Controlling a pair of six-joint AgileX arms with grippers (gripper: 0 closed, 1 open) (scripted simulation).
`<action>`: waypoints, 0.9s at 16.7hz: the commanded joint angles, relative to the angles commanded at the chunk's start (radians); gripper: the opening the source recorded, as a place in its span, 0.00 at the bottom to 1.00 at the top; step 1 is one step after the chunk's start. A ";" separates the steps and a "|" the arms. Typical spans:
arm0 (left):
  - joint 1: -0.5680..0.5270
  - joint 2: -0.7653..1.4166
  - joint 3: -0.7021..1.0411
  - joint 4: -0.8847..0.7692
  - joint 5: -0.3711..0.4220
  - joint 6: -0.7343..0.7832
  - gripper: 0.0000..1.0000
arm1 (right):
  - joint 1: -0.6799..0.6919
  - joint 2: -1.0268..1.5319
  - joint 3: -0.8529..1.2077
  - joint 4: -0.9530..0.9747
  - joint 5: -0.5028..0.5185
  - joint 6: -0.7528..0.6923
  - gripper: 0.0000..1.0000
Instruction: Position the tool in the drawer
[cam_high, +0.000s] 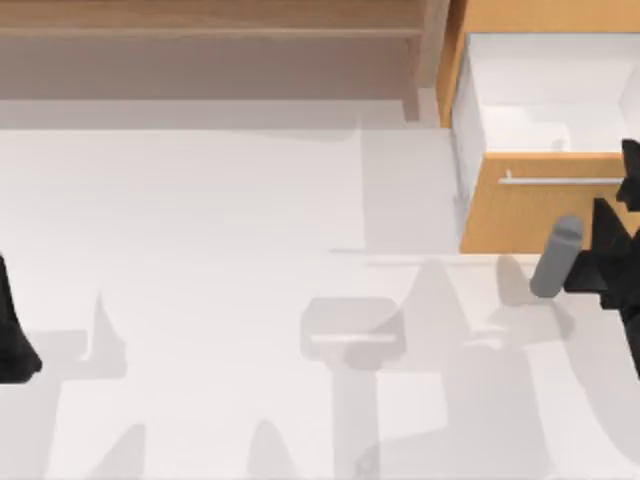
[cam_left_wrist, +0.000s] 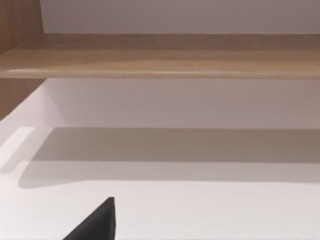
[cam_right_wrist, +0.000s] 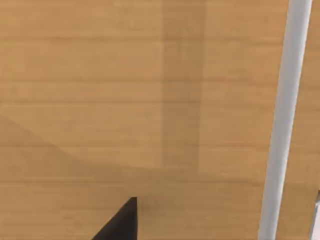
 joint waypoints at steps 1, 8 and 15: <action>0.000 0.000 0.000 0.000 0.000 0.000 1.00 | 0.000 0.000 0.000 0.000 0.000 0.000 0.62; 0.000 0.000 0.000 0.000 0.000 0.000 1.00 | 0.000 0.000 0.000 0.000 0.000 0.000 0.10; 0.000 0.000 0.000 0.000 0.000 0.000 1.00 | 0.000 0.000 0.000 0.000 0.000 0.000 0.00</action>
